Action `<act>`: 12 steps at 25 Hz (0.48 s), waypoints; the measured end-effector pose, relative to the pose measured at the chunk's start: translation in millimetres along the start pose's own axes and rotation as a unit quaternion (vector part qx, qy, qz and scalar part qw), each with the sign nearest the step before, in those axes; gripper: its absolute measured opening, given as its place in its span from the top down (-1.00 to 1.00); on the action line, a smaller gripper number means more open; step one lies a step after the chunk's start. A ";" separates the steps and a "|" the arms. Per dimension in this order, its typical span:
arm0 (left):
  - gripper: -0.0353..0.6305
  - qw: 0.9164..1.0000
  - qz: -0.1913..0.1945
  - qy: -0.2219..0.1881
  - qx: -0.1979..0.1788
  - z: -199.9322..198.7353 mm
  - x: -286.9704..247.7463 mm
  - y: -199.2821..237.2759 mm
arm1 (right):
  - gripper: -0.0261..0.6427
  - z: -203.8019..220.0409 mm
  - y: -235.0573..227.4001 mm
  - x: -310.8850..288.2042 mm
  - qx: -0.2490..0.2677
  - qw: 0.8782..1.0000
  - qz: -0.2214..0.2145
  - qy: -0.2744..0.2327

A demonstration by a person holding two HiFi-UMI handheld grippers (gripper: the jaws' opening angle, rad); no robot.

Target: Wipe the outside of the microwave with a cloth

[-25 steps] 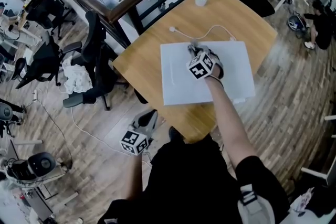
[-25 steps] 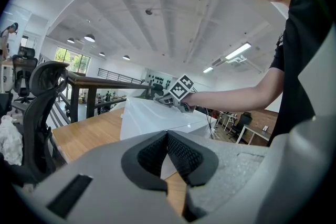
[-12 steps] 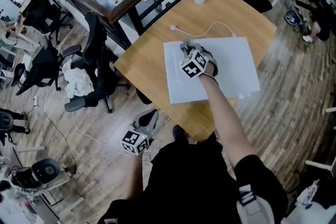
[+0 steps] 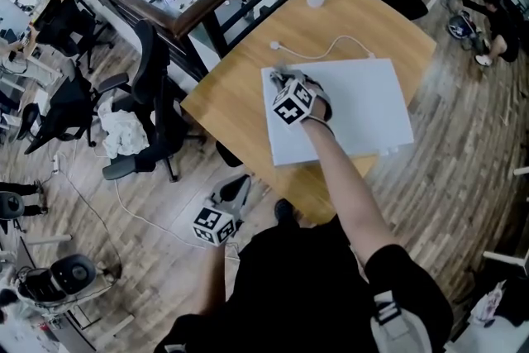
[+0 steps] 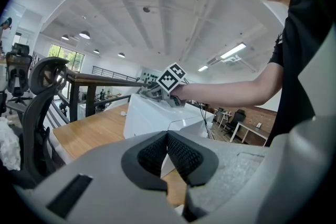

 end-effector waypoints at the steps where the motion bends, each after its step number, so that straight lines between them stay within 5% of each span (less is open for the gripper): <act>1: 0.89 1.000 -0.001 0.001 0.002 -0.6 0.0 0.6 | 0.86 -2.9 1.6 -0.7 0.000 1.000 -0.003 -0.001; 12: 0.89 1.000 0.007 -0.005 -0.005 -5.8 -3.2 1.8 | 0.86 -16.0 14.2 -8.1 0.012 1.000 -0.018 0.000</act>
Point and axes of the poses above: the fingertips, and each gripper's own axes: x backward along the fingers, y to its left, z out of its underside, the point moved 10 cm from there along x, backward along the fingers, and after that the axes turned 5 degrees about y, right-handed, at the moved point
